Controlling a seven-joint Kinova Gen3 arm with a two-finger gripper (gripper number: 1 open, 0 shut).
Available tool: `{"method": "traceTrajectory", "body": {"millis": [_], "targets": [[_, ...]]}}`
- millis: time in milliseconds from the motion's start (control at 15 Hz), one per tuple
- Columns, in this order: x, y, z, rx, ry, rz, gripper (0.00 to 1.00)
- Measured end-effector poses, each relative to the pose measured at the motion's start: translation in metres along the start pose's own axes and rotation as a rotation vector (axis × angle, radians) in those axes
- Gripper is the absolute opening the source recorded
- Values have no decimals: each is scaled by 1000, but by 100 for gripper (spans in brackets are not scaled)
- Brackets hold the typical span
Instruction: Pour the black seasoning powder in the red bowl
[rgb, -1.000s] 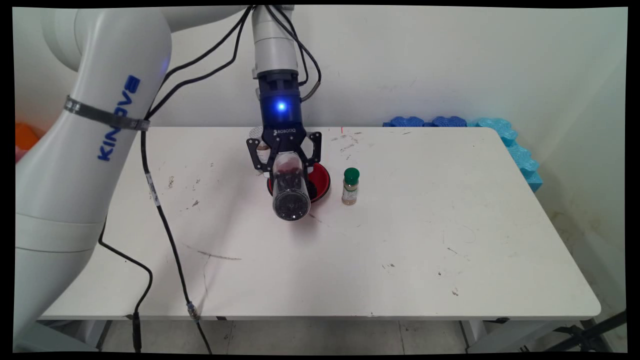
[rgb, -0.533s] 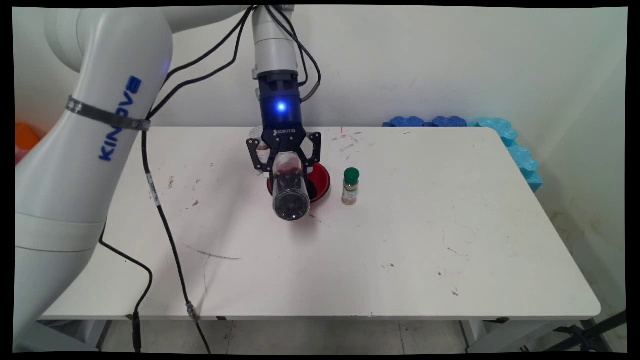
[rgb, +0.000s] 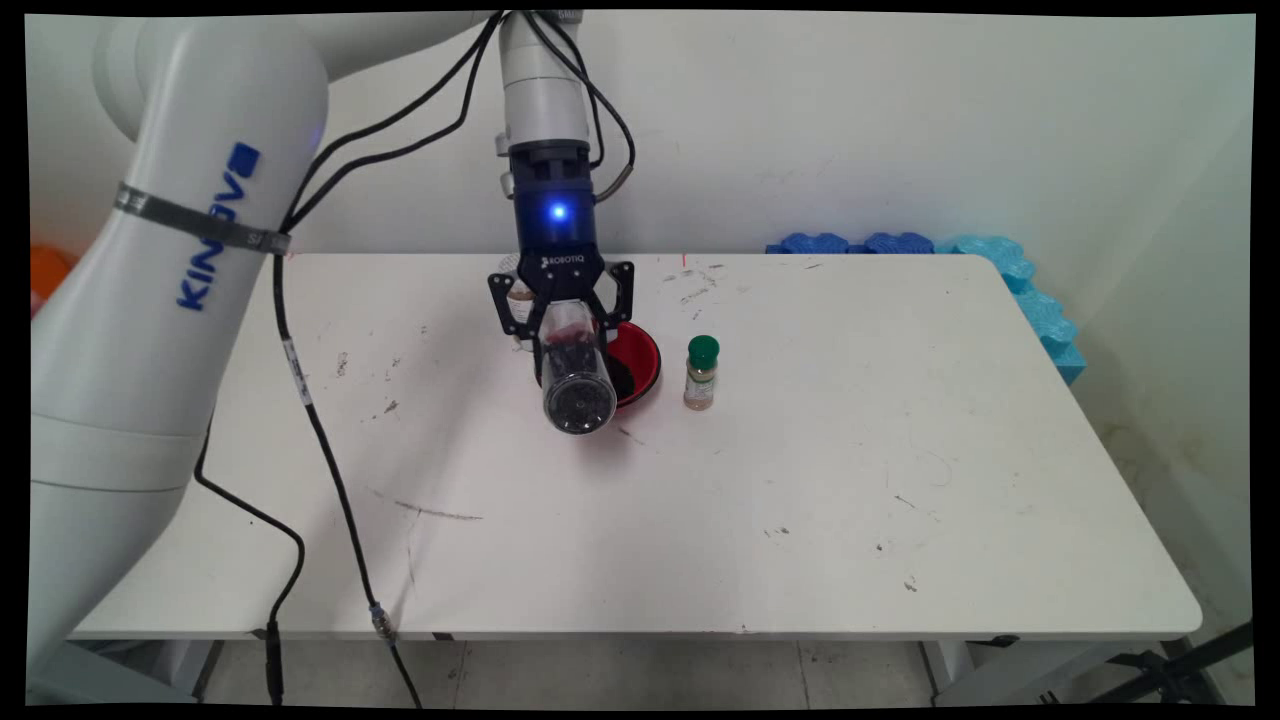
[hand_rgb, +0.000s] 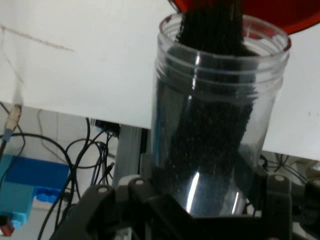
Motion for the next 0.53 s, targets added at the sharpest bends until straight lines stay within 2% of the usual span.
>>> {"method": "traceTrajectory", "body": {"millis": [267,533], "targets": [[0,3,0,-5,-7,7,0],[-12,12,3,-22,-27,85,0]]}}
